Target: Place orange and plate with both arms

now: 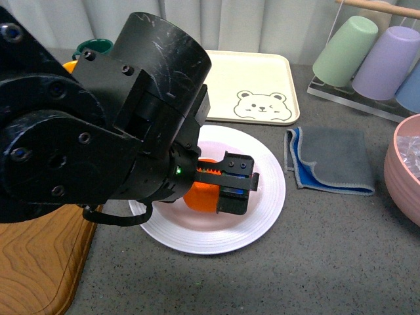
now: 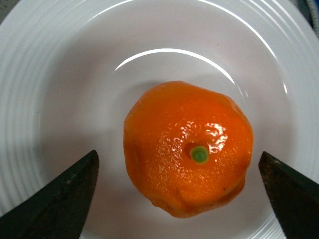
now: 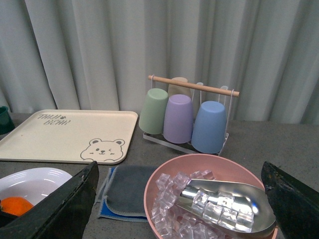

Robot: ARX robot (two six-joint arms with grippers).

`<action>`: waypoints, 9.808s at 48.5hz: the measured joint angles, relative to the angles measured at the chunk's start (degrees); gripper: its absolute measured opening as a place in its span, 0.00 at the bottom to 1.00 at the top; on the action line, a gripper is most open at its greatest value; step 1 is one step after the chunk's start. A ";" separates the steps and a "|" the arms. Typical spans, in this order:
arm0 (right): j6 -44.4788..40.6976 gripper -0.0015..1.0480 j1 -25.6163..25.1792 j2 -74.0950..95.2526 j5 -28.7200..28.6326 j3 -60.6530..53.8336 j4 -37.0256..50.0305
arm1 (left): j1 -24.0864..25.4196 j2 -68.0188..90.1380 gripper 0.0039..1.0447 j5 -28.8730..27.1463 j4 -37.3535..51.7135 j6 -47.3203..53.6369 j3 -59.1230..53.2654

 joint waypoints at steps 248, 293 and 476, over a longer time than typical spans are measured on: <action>32.26 0.91 11.82 110.27 -27.61 36.02 24.92 | 31.65 -115.40 0.94 4.02 -15.91 15.45 -49.79; 51.28 0.91 13.62 123.75 -33.66 46.90 29.94 | 31.65 -115.40 0.94 4.02 -15.93 15.45 -49.79; 1.44 0.58 9.79 109.53 9.55 45.64 61.00 | 31.65 -115.40 0.94 4.00 -15.93 15.45 -49.79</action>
